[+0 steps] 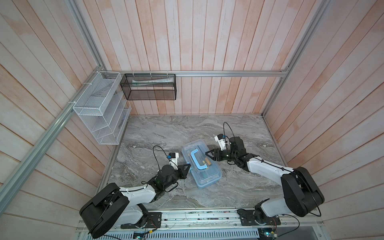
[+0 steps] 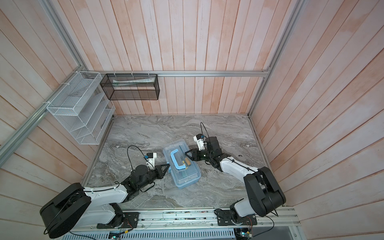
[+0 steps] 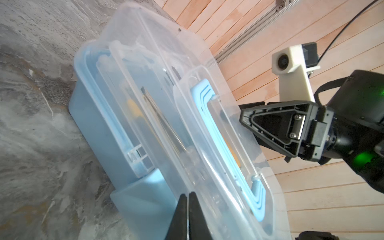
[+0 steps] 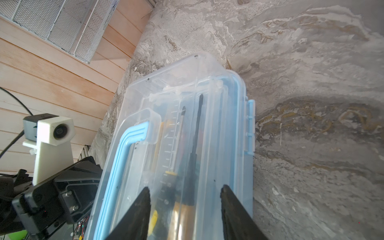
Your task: Pack the tool kit
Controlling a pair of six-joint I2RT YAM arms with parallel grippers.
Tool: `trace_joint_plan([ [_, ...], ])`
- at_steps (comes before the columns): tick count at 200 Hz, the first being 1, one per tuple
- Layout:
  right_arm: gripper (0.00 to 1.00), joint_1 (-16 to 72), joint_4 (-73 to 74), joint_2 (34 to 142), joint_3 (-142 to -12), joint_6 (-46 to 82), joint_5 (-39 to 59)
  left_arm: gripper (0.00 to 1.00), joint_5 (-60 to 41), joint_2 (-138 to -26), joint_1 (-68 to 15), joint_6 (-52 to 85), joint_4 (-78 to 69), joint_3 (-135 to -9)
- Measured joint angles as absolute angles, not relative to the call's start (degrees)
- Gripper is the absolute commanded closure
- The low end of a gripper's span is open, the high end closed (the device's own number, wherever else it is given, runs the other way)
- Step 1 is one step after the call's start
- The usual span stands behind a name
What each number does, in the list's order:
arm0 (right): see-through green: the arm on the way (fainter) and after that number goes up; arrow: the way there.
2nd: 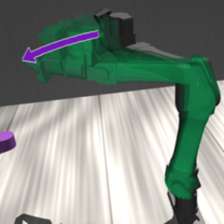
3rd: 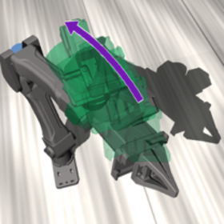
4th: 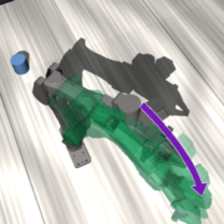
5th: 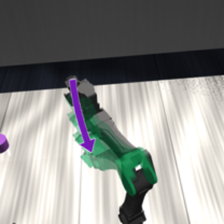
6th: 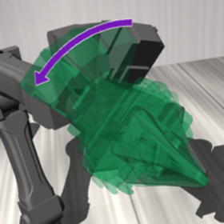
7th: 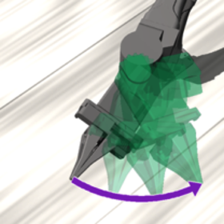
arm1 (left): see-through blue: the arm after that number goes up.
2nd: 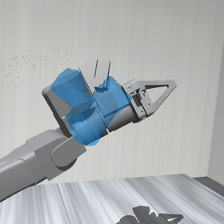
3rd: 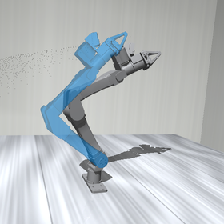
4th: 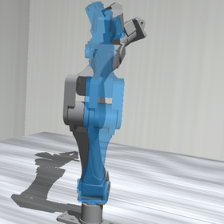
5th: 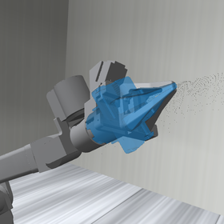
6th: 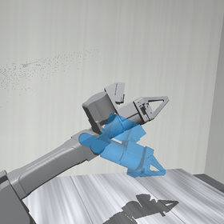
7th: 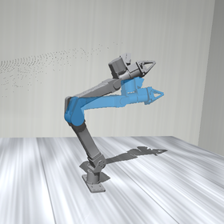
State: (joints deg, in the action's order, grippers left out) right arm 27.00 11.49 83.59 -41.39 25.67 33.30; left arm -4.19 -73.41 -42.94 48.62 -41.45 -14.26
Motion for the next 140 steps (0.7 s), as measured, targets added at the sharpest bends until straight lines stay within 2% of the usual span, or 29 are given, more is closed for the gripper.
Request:
trace_joint_plan([
  [51,0.50,27.0,11.9,83.6,-41.2,25.9,33.1,0.93,-3.9,-72.1,-43.3,47.7,-37.4,-15.1],
  [85,0.50,27.0,11.9,83.4,-41.1,25.9,32.9,0.93,-1.0,-64.8,-43.5,46.3,-28.6,-16.4],
  [123,0.50,27.0,11.9,83.4,-41.0,25.9,32.9,1.00,2.2,-58.8,-42.9,45.1,-19.2,-16.7],
  [140,0.50,27.0,11.9,83.4,-41.0,25.9,32.9,1.00,2.4,-58.9,-42.9,44.9,-16.9,-16.6],
])
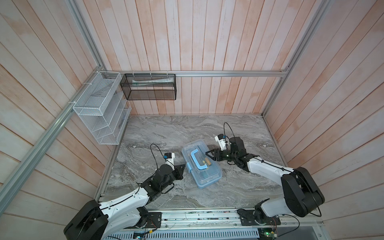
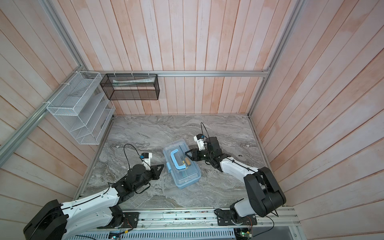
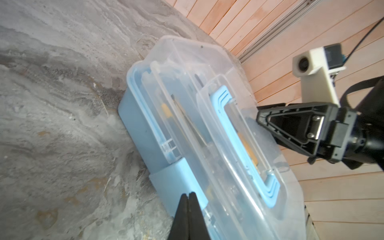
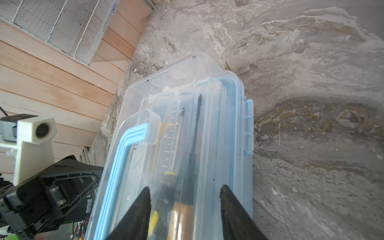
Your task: Pack the tool kit
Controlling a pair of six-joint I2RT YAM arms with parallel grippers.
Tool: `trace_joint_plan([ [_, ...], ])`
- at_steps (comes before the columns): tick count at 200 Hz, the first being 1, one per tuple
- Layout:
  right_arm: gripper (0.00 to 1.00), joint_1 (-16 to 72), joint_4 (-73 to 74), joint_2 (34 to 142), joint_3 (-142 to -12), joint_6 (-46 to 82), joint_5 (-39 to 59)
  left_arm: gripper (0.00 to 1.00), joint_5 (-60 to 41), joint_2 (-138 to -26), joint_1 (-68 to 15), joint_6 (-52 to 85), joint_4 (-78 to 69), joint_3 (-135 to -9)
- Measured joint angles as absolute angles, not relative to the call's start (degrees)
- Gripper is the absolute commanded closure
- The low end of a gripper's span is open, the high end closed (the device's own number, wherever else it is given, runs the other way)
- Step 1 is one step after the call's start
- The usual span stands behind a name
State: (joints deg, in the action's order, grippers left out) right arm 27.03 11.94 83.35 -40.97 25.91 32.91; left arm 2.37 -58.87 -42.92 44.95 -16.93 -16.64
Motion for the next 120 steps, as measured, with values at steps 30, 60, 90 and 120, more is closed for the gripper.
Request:
trace_joint_plan([
  [30,0.49,27.0,11.9,83.4,-41.0,25.9,32.9,1.00,2.2,-61.7,-42.9,44.5,-14.9,-16.6],
  [60,0.50,27.0,11.9,83.4,-40.9,25.9,32.9,1.00,1.5,-65.8,-43.2,43.7,-15.0,-16.6],
  [90,0.50,27.0,12.2,83.0,-40.4,26.0,32.9,1.00,0.8,-70.5,-44.0,42.7,-15.2,-17.8],
  [120,0.50,27.0,12.3,82.4,-39.9,26.2,32.8,1.00,0.3,-73.5,-44.1,41.4,-16.0,-20.7],
])
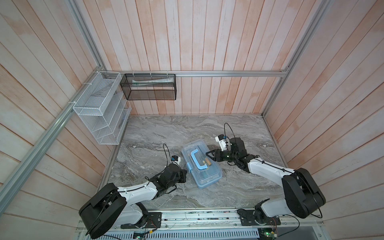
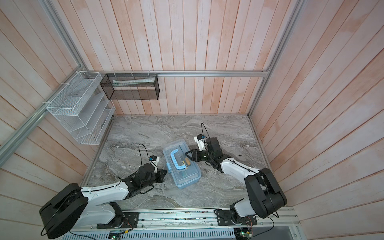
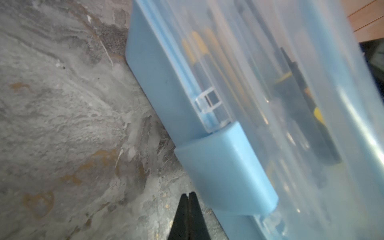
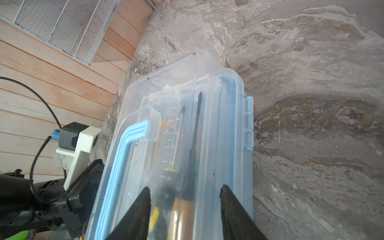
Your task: Pack the tool kit
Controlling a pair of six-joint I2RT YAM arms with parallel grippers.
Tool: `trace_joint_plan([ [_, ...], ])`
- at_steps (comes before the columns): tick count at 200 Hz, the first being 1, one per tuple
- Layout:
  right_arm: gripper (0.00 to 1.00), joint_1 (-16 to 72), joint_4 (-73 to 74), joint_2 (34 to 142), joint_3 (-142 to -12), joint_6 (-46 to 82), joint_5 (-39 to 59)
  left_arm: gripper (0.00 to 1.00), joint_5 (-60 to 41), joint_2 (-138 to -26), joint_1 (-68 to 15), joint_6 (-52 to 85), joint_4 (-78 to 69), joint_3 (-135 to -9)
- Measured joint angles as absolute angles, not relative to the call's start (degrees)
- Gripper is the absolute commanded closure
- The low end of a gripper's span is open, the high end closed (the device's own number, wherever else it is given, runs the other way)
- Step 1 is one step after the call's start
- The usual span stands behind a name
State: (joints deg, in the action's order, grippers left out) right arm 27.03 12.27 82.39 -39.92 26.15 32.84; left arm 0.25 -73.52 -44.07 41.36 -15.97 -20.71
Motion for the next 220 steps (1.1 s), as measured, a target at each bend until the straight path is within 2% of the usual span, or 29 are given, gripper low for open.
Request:
trace_joint_plan([
  [75,0.50,27.4,16.4,81.8,-37.5,28.1,32.3,1.00,0.3,-78.9,-44.0,38.9,-14.5,-23.8],
  [220,0.50,30.4,22.3,82.7,-36.2,31.3,27.7,1.00,0.4,-78.9,-44.4,36.4,-9.9,-26.6],
])
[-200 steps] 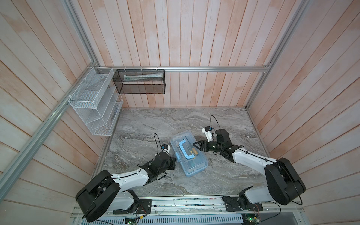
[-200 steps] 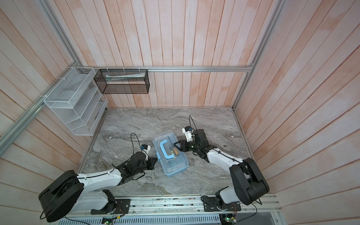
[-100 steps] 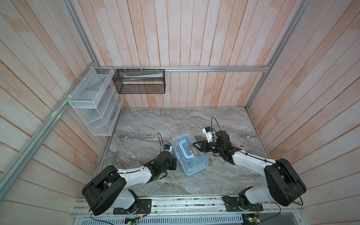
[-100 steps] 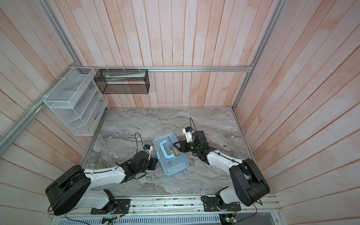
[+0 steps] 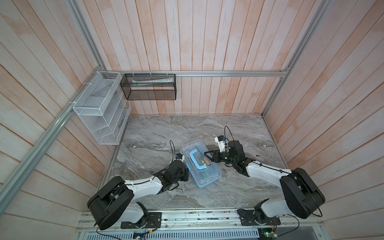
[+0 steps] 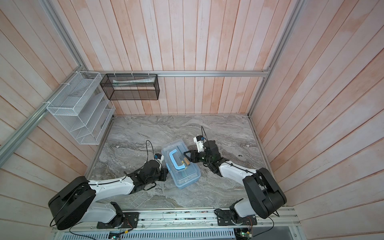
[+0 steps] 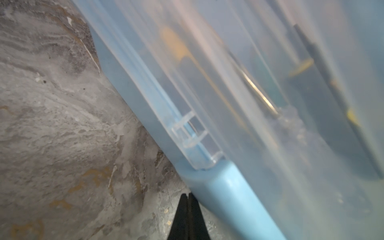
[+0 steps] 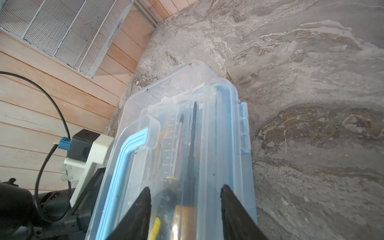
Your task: Pack the tool kit
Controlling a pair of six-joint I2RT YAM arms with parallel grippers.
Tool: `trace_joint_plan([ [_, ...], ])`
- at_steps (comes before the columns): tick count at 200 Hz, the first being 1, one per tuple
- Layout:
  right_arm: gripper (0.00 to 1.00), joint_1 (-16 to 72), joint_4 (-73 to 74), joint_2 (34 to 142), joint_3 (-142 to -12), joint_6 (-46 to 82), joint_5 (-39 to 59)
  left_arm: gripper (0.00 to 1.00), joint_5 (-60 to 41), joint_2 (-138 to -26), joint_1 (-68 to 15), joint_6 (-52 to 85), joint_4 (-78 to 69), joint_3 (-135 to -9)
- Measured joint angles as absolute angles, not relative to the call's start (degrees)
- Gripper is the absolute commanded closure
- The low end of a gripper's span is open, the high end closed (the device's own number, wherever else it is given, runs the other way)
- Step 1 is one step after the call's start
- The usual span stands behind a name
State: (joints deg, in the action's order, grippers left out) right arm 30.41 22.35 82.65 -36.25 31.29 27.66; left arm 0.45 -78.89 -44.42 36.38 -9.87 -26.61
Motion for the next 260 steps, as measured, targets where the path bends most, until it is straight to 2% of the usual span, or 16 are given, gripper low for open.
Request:
trace_joint_plan([
  [49,0.50,29.0,16.5,78.9,-36.0,30.7,27.0,1.00,4.2,-74.6,-43.9,33.7,-6.5,-27.2],
  [56,0.50,27.9,14.7,77.3,-35.6,30.3,26.9,0.95,5.5,-72.2,-43.3,32.8,-5.9,-27.4],
  [76,0.48,22.6,9.3,70.4,-34.8,28.6,23.0,0.58,10.3,-63.2,-39.4,28.0,-4.5,-28.3],
  [90,0.47,19.6,7.2,64.9,-34.3,26.8,15.4,0.15,13.5,-57.0,-33.9,24.3,-4.6,-28.2],
  [97,0.46,18.6,7.2,62.1,-33.6,25.8,10.9,0.05,14.9,-54.3,-30.4,22.5,-5.4,-27.7],
  [105,0.44,17.8,7.9,59.2,-32.3,24.8,5.7,0.00,16.1,-51.7,-26.3,20.5,-6.7,-26.9],
  [137,0.40,14.0,16.1,52.9,-21.5,21.3,-15.2,0.00,22.2,-46.5,-12.2,14.7,-17.3,-18.3],
  [162,0.39,10.2,20.5,53.5,-14.9,18.6,-22.4,0.00,25.0,-52.3,-8.1,10.3,-28.4,-11.5],
  [202,0.34,5.5,36.2,58.9,-10.7,13.5,-23.0,0.00,23.7,-66.0,-6.9,4.6,-41.5,-10.8],
  [227,0.34,1.5,41.1,65.3,-9.3,12.1,-20.1,0.01,21.0,-73.7,-6.4,2.2,-48.7,-11.9],
  [260,0.34,1.1,53.9,70.1,-8.3,7.7,-16.0,0.00,15.8,-80.6,-4.7,0.6,-55.5,-13.8],
])
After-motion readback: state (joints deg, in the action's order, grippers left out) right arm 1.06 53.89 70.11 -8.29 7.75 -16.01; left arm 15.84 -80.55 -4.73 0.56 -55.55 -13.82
